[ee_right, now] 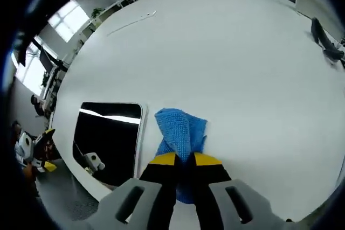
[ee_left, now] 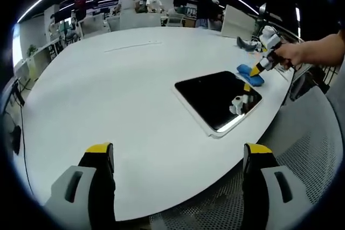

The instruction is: Wipe the mirror surface with the cleaning cloth until all visible marks leave the cleaned area.

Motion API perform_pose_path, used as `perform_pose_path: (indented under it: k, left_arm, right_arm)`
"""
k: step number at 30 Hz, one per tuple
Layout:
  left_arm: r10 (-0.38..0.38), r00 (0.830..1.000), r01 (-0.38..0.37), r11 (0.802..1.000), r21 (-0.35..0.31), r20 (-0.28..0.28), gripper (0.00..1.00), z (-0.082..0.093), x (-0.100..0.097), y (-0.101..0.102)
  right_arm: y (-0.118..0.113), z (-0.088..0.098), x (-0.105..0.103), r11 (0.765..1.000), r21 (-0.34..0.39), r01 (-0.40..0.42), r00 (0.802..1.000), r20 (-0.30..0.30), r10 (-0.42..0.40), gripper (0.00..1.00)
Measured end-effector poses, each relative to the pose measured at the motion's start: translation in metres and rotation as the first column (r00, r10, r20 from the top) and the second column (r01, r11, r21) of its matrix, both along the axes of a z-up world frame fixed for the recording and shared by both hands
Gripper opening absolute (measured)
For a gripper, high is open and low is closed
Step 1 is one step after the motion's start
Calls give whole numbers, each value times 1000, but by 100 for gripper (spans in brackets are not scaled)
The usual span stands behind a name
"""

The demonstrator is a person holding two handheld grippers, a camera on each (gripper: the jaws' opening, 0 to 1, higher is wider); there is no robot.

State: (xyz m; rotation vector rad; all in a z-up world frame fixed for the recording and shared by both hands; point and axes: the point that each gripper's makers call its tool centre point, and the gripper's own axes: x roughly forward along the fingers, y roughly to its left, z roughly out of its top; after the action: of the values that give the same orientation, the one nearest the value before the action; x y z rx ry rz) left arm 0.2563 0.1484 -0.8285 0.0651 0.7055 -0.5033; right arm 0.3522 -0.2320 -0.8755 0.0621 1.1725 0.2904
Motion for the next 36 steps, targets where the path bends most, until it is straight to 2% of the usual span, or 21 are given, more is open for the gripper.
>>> perform_pose_path:
  k: [3, 9, 15, 22, 26, 27, 28, 30, 31, 32, 33, 36]
  left_arm:
    - [4, 1000, -4, 1000, 3, 5, 99, 0, 1, 1]
    - [2, 1000, -2, 1000, 17, 23, 99, 1, 3, 4]
    - [4, 999, -4, 1000, 5, 35, 99, 5, 4, 2]
    - [17, 999, -17, 1000, 0, 48, 99, 7, 6, 5]
    - [21, 998, -21, 1000, -6, 52, 99, 8, 7, 6]
    - [19, 998, -19, 1000, -8, 53, 99, 8, 8, 5]
    - [16, 998, -16, 1000, -8, 54, 99, 8, 6, 4]
    - [18, 999, -18, 1000, -13, 46, 99, 8, 6, 4]
    - [14, 1000, -14, 1000, -24, 25, 99, 7, 4, 2]
    - [15, 1000, -15, 1000, -19, 21, 99, 6, 3, 3]
    - [17, 999, -16, 1000, -15, 30, 99, 7, 4, 4]
    - [30, 997, -28, 999, -35, 67, 99, 15, 6, 5]
  right_arm:
    - [0, 1, 1, 998, -5, -65, 997, 32, 65, 5]
    - [-1, 3, 3, 995, -36, -97, 991, 89, 100, 9]
    - [9, 5, 1, 990, -5, -144, 981, 131, 143, 28]
    - [10, 7, 2, 990, 5, -141, 978, 159, 139, 49]
    - [9, 19, 0, 989, 25, -144, 969, 209, 135, 58]
    - [10, 25, 5, 988, 41, -147, 958, 253, 132, 62]
    - [4, 29, 3, 990, 39, -134, 959, 257, 120, 69]
    - [3, 42, 7, 984, 99, -148, 936, 334, 107, 76]
    - [-3, 41, 2, 985, 86, -147, 941, 318, 113, 79]
    - [-2, 49, 3, 978, 109, -177, 921, 370, 125, 80]
    - [-5, 51, -1, 978, 100, -184, 918, 372, 135, 82]
    - [-9, 64, -7, 961, 78, -266, 866, 457, 203, 88]
